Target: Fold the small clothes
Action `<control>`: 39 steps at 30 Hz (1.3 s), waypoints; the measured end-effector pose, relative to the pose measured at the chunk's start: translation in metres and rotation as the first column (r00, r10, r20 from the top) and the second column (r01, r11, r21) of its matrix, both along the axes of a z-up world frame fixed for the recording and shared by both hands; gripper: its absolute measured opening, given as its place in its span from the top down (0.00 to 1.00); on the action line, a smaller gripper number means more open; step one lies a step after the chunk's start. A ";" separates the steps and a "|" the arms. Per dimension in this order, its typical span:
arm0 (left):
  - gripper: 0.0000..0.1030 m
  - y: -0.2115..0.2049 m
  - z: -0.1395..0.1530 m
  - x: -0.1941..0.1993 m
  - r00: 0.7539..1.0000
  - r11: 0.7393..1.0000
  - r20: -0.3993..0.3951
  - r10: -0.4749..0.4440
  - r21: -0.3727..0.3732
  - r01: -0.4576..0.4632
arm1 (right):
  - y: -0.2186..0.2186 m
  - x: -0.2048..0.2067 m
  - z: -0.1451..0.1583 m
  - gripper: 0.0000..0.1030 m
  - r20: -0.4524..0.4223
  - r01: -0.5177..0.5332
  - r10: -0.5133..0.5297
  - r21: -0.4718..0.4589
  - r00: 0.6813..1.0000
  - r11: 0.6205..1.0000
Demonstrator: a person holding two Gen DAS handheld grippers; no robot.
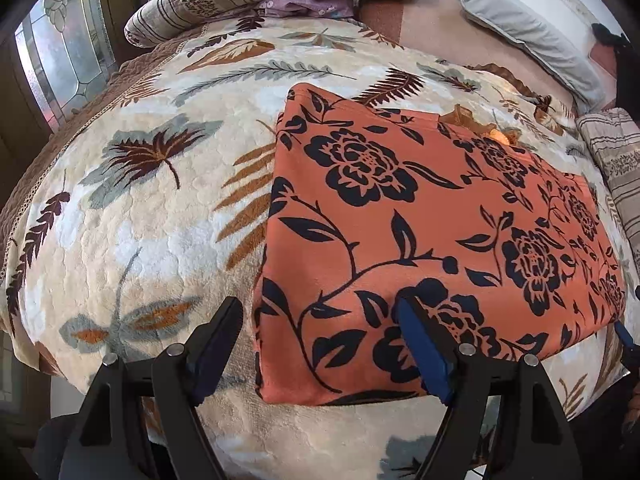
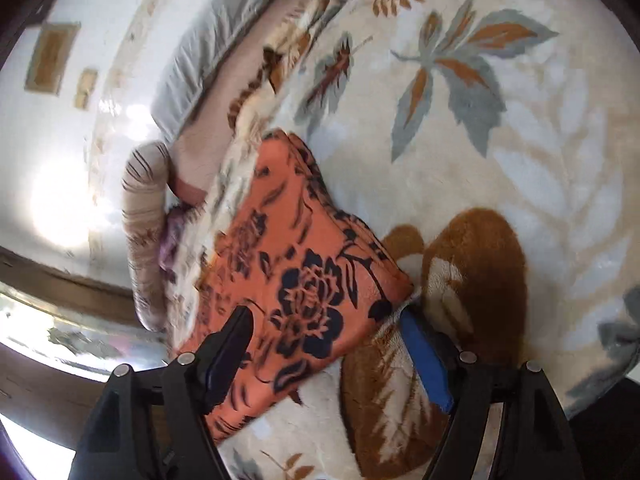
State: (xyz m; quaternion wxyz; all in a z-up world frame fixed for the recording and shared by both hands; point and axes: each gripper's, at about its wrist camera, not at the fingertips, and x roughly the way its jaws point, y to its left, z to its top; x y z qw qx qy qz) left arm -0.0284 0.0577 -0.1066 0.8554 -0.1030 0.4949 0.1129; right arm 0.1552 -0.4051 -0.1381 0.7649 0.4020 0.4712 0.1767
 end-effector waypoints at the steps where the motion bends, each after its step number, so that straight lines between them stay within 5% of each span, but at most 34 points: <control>1: 0.22 -0.001 0.002 -0.001 1.000 1.000 0.006 0.003 0.001 -0.003 | -0.001 -0.002 0.009 0.24 0.026 0.000 0.001 -0.022 1.000 1.000; 4: 0.22 -0.001 0.003 -0.001 1.000 1.000 0.006 -0.002 -0.003 0.002 | 0.001 -0.011 0.026 0.24 0.070 -0.021 0.023 -0.027 0.997 0.999; 13: 0.22 -0.004 0.010 -0.004 1.000 1.000 0.027 -0.009 -0.015 0.010 | 0.020 -0.038 -0.003 0.24 -0.032 -0.083 0.085 0.069 0.996 0.994; 25: 0.22 -0.011 0.018 -0.001 0.999 1.000 0.037 -0.020 -0.003 0.020 | 0.005 -0.017 -0.016 0.24 -0.098 0.021 -0.007 0.137 0.995 0.990; 39: 0.22 -0.064 0.023 0.025 0.994 0.994 0.036 -0.104 0.023 0.103 | 0.004 -0.008 -0.012 0.23 -0.061 0.030 -0.021 0.156 0.998 0.987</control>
